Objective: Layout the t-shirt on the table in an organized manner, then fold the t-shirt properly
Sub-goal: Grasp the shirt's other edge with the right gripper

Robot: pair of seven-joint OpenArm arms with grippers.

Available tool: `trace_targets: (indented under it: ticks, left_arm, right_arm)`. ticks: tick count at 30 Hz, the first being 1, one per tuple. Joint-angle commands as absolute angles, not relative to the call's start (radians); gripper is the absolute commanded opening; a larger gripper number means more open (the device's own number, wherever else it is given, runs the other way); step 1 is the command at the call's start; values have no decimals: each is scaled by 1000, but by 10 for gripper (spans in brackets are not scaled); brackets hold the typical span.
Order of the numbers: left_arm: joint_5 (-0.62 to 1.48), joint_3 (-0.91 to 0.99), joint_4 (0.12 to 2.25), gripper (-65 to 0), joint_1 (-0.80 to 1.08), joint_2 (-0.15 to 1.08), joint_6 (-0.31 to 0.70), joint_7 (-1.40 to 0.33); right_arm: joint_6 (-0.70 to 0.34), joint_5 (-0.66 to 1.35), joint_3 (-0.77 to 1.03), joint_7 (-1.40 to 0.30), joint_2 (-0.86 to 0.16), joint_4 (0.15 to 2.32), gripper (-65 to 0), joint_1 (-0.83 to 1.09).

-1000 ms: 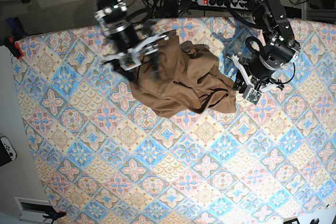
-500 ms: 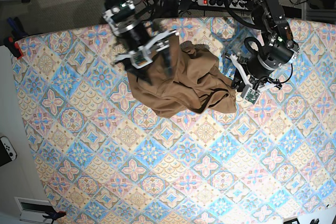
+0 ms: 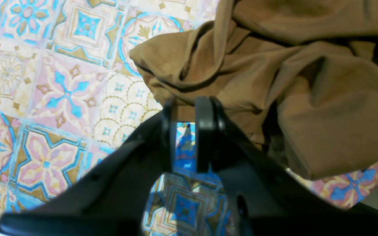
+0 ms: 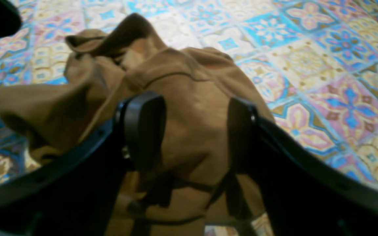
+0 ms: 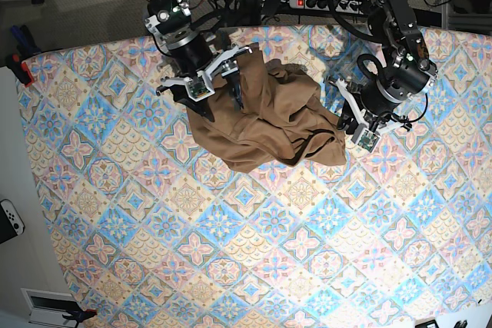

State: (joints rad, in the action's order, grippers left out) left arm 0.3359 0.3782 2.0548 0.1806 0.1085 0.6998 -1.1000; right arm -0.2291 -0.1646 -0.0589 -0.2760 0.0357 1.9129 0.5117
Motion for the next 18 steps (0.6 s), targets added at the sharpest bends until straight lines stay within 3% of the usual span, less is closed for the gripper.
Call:
trace_targets:
  ticks: [1, 12, 15, 18]
  left_arm:
    - [351, 380, 2069, -549, 173, 111, 698, -1081]
    - [351, 380, 2069, -549, 186, 111, 698, -1081]
    - [351, 380, 2069, -549, 186, 111, 698, -1081]
    - [351, 380, 2069, -549, 186, 111, 698, -1081]
  right_arm:
    - [-234, -159, -62, -252, 39, 1922, -321, 509]
    - [-234, -160, -143, -254, 39, 1911, -333, 509]
    - [-234, -162, -139, -255, 39, 1911, -443, 509]
    - [-234, -162, -134, -255, 39, 1913, -616, 490]
